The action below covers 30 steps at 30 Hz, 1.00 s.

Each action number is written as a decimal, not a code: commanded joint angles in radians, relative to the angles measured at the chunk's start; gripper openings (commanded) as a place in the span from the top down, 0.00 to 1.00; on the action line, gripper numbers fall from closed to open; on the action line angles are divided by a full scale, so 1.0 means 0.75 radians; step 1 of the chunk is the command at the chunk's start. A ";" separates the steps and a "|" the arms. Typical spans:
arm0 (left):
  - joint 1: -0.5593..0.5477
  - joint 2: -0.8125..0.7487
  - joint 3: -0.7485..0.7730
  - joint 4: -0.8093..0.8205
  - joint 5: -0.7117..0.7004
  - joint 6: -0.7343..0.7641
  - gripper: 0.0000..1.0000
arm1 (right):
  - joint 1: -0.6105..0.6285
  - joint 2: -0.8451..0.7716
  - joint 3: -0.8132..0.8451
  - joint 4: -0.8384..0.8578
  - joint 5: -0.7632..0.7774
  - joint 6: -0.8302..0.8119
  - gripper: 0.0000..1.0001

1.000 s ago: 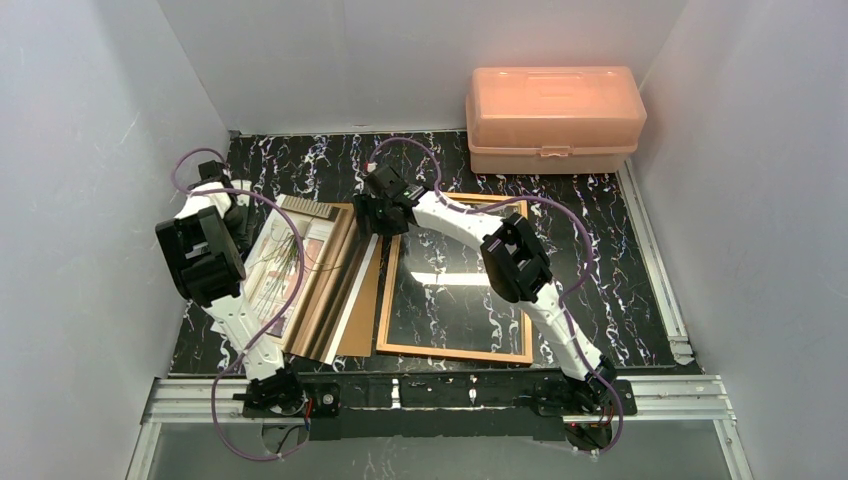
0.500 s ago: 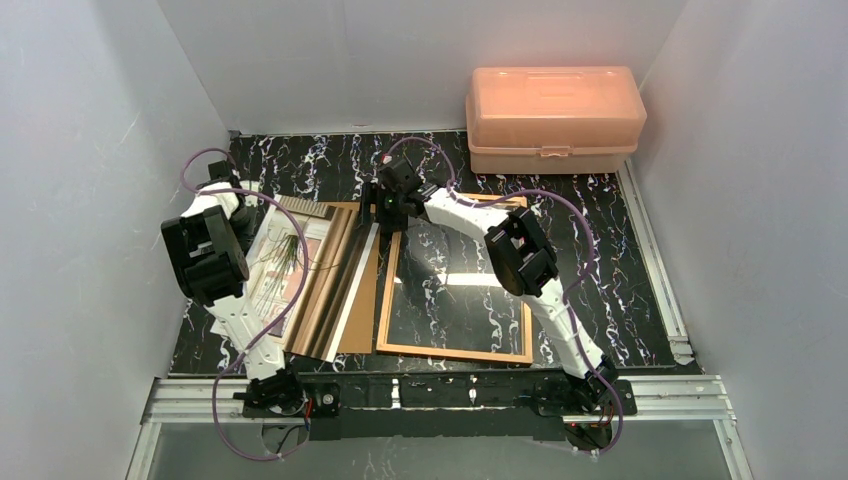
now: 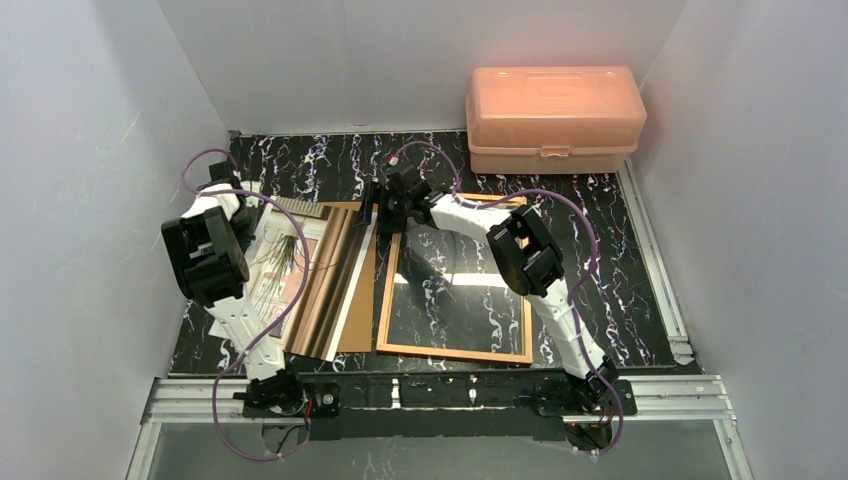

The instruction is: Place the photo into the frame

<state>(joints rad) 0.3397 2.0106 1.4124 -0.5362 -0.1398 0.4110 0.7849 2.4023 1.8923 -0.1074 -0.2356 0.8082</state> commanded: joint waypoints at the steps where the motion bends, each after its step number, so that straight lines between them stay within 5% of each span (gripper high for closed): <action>1: -0.004 0.089 -0.089 -0.050 0.127 -0.006 0.88 | -0.017 -0.061 -0.045 -0.013 0.020 0.003 0.17; 10: 0.023 0.047 0.056 -0.164 0.178 0.021 0.87 | -0.030 -0.035 0.048 -0.169 0.182 -0.100 0.17; 16: 0.087 0.047 0.151 -0.167 0.109 0.066 0.66 | -0.029 -0.039 0.003 -0.143 0.153 -0.073 0.17; 21: 0.102 0.027 0.045 -0.010 -0.011 0.101 0.63 | -0.029 -0.036 -0.010 -0.149 0.137 -0.061 0.17; 30: 0.059 0.037 -0.116 0.023 0.074 0.079 0.66 | -0.029 -0.028 -0.054 -0.098 0.103 0.003 0.17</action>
<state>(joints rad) 0.4011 2.0037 1.4082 -0.4923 -0.1280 0.4755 0.7742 2.3959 1.9003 -0.1390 -0.1658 0.7959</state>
